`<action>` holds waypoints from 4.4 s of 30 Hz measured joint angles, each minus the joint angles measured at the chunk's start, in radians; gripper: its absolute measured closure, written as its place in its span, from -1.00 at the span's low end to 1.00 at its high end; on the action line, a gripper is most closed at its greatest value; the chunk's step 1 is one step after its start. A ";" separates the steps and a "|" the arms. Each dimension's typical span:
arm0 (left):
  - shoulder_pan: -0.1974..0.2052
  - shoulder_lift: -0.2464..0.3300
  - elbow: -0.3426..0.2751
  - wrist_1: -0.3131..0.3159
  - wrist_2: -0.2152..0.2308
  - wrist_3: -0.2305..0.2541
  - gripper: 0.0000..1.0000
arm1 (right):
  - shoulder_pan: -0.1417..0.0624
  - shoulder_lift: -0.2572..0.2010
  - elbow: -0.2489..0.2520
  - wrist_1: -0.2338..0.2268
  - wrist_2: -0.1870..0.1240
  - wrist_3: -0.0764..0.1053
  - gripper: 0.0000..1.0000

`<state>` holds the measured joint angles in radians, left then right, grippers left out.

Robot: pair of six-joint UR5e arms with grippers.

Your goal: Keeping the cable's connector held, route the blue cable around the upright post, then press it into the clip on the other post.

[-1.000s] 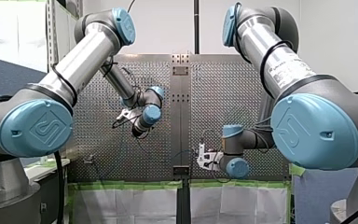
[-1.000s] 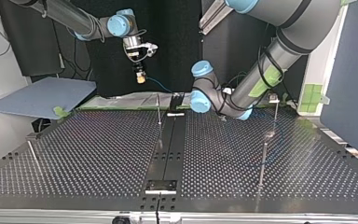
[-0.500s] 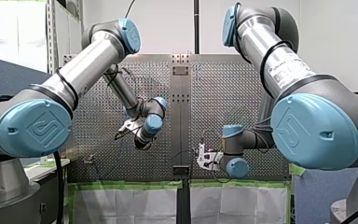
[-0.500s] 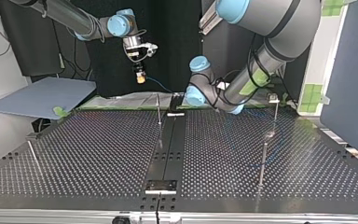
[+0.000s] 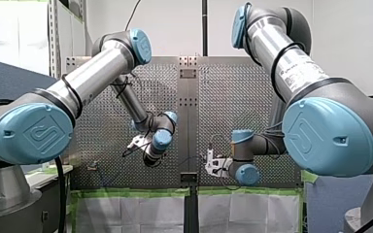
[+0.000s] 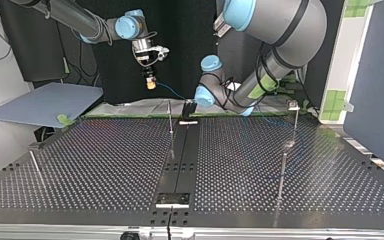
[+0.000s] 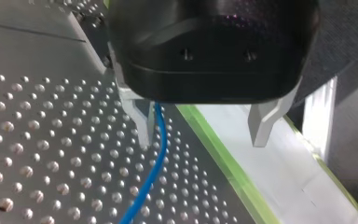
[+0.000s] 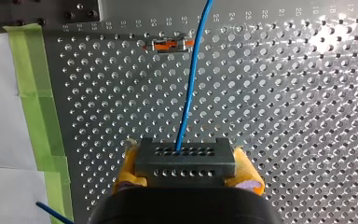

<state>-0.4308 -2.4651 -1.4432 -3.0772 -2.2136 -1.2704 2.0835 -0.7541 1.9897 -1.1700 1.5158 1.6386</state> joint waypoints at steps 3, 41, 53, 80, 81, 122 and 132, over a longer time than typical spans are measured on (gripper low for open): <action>-0.005 0.000 0.000 0.011 0.023 -0.023 -1.00 | 0.000 0.000 0.000 0.000 0.000 0.000 1.00; -0.033 -0.071 0.000 0.153 0.351 -0.351 -1.00 | -0.019 0.000 -0.023 0.041 -0.017 -0.001 1.00; -0.035 -0.070 0.000 0.213 0.453 -0.453 -1.00 | -0.030 0.000 -0.028 0.068 -0.041 -0.003 1.00; -0.045 -0.071 0.000 0.161 0.681 -0.682 -1.00 | -0.029 -0.019 -0.066 0.190 -0.026 -0.033 1.00; -0.046 -0.071 0.000 0.161 0.689 -0.690 -1.00 | -0.029 -0.024 -0.066 0.195 -0.026 -0.028 1.00; -0.060 -0.070 0.000 0.248 0.584 -0.849 -0.03 | -0.030 -0.066 -0.067 0.254 -0.031 0.010 1.00; -0.060 -0.070 0.000 0.240 0.552 -0.835 0.91 | -0.029 -0.066 -0.067 0.254 -0.032 0.008 1.00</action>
<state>-0.4913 -2.5347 -1.4434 -2.8368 -1.6611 -2.1057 2.0545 -0.8201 1.9230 -0.9160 1.4840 1.6464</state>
